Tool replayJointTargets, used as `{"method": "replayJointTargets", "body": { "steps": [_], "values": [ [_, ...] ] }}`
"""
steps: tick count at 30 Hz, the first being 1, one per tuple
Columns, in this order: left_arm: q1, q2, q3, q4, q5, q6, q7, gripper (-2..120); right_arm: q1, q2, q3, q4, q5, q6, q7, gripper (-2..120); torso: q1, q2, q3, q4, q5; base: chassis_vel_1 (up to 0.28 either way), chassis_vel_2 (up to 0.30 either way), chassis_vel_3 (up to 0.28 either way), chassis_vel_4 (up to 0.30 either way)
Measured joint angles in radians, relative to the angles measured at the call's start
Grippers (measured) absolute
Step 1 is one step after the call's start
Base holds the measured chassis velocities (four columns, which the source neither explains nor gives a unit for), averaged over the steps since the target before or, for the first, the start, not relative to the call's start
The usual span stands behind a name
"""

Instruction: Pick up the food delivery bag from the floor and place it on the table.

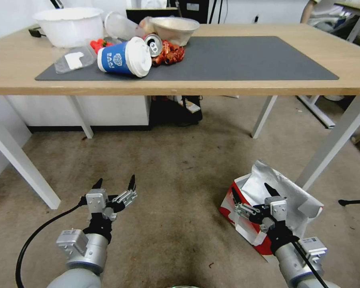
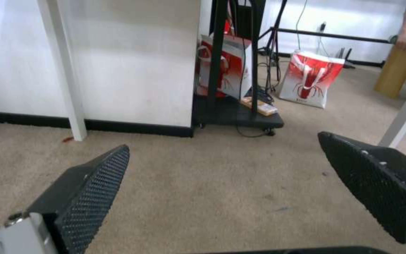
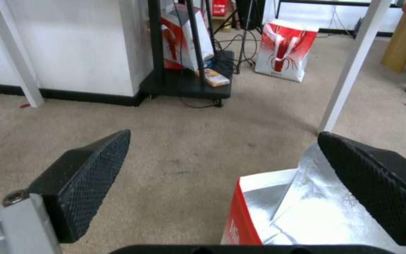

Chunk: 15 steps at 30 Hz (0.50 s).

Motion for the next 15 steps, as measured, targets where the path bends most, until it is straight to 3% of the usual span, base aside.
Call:
{"method": "replayJointTargets", "body": {
  "steps": [3,15],
  "values": [
    [0.002,-0.001,0.0,0.0,0.001,-0.002,-0.001,100,0.001,0.0,-0.001,0.0,0.0,0.0,0.0,100,-0.002,-0.015,-0.012,0.0,0.0,0.0,0.0,0.0,0.0],
    [0.001,-0.001,0.0,0.0,0.0,-0.004,-0.003,100,0.004,-0.002,-0.002,-0.001,0.0,0.0,0.0,100,-0.005,-0.027,-0.011,0.0,0.0,0.0,0.0,0.0,0.0]
  ]
}}
